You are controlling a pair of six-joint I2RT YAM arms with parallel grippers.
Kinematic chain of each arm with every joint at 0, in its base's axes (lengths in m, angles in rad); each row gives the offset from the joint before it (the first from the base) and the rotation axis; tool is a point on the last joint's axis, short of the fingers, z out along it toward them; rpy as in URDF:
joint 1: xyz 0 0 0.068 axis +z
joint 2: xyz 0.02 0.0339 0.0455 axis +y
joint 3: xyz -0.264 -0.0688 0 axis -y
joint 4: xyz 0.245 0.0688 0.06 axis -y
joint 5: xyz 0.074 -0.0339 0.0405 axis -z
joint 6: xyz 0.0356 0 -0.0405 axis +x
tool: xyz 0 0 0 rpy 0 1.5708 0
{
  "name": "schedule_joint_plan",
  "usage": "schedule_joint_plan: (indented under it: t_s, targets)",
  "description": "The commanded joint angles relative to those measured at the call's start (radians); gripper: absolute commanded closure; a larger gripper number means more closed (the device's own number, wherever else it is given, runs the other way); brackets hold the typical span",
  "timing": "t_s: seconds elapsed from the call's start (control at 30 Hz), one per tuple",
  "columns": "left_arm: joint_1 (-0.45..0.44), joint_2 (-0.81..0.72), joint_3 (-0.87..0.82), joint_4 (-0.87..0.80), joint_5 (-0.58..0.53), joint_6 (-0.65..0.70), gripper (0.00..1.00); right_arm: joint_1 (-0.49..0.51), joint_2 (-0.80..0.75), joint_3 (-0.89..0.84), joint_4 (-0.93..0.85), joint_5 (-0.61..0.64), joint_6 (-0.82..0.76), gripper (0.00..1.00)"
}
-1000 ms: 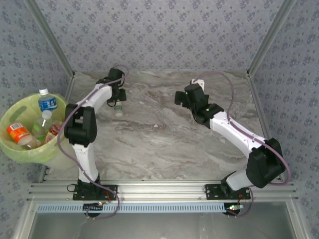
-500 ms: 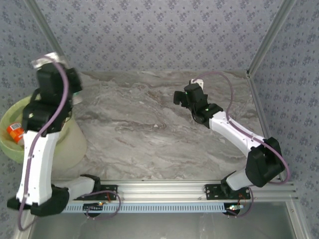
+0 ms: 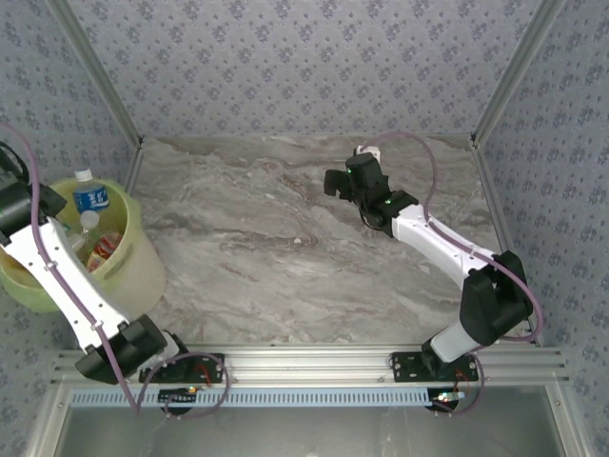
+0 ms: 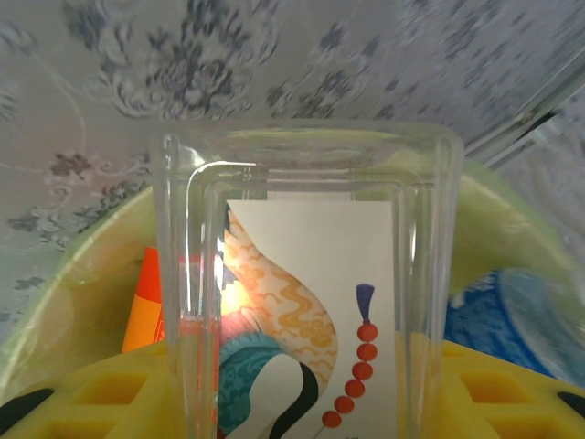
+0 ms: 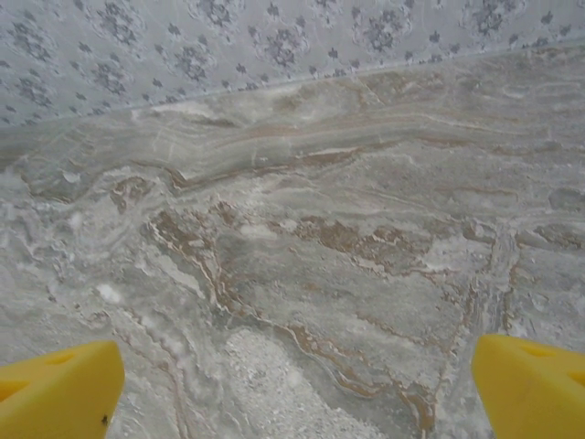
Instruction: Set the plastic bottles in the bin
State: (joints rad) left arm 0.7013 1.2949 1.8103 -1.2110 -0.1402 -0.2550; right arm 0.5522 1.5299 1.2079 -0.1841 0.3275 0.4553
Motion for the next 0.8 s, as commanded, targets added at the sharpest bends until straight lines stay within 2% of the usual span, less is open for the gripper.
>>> schedule_joint_plan:
  t_s: [0.0,0.07,0.13,0.27,0.37,0.4,0.53,0.63,0.7,0.77]
  targets:
    - [0.062,0.0,0.001,-0.036,0.087,0.012,0.47,0.003,0.008,0.049,-0.006,-0.009,-0.009,0.0]
    - [0.075,0.028,0.01,-0.045,0.091,0.002,0.32,0.006,0.011,0.054,-0.01,-0.01,-0.01,0.0]
    - [0.075,0.041,0.033,-0.053,0.142,-0.007,0.21,0.011,0.012,0.059,-0.013,-0.007,-0.009,0.0]
    - [0.048,0.003,0.061,-0.018,0.231,-0.032,0.1,0.016,0.006,0.059,-0.026,0.008,-0.01,0.0]
    - [-0.049,-0.036,0.099,-0.01,0.233,-0.054,0.07,0.02,-0.003,0.047,-0.029,0.024,-0.012,0.0]
    - [-0.104,-0.057,0.102,0.006,0.238,-0.069,0.06,0.02,-0.008,0.042,-0.028,0.031,-0.012,0.0]
    - [-0.468,-0.176,-0.013,0.201,0.216,-0.121,0.01,0.017,-0.036,0.013,-0.011,0.067,-0.022,0.0]
    - [-0.711,-0.237,-0.156,0.381,0.128,-0.129,0.01,0.007,-0.069,-0.005,-0.02,0.11,-0.04,0.0]
    - [-0.836,-0.232,-0.223,0.447,0.042,-0.113,0.0,-0.007,-0.102,-0.007,-0.029,0.141,-0.054,0.0]
    - [-0.921,-0.206,-0.297,0.519,-0.008,-0.092,0.01,-0.027,-0.138,-0.062,-0.034,0.166,-0.07,0.0]
